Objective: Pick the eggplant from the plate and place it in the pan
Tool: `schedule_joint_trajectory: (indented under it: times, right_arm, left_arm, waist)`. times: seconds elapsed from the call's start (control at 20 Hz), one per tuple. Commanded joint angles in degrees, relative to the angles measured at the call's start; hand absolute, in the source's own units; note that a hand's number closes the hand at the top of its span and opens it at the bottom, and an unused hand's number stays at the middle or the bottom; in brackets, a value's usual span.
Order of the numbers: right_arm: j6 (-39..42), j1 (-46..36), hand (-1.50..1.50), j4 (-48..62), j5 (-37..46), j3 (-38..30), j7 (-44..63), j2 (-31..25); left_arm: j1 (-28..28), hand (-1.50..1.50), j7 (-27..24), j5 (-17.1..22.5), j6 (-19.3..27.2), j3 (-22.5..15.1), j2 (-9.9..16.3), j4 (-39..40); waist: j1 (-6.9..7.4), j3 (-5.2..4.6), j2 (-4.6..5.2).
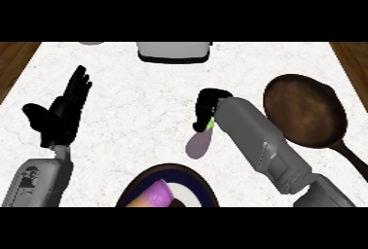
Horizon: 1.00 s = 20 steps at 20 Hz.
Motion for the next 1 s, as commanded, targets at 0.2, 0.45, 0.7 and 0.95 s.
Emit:
schedule_joint_trajectory:
  times: [0.2, 0.45, 0.7, 0.95]
  right_arm:
    - [-38.1, -10.3, 1.5, 1.3, 8.7, 1.4, 22.5, -0.1]
    - [-53.8, -13.8, 1.5, -1.6, 15.2, 7.0, 37.1, 1.0]
    - [-60.1, -16.5, 1.5, -1.5, 22.0, 11.4, 49.0, 1.0]
    - [-69.5, -15.0, 1.5, -3.1, 23.0, 7.7, 48.3, -1.2]
  left_arm:
    - [1.3, 0.0, -0.3, 0.0, -0.3, 0.4, 0.4, 0.8]
    - [-0.2, 0.0, 0.1, 0.3, -0.4, 0.2, 0.0, -0.1]
    - [1.8, 0.0, -2.2, 0.0, -0.6, 0.2, -0.4, 1.1]
    - [3.0, 0.0, -0.8, 0.5, -0.5, 1.7, 1.0, -1.0]
  waist:
    - [-0.63, -0.16, -1.0]
    - [1.14, -0.02, -0.48]
    - [-0.41, 0.04, -0.12]
    - [-2.24, 0.19, -0.51]
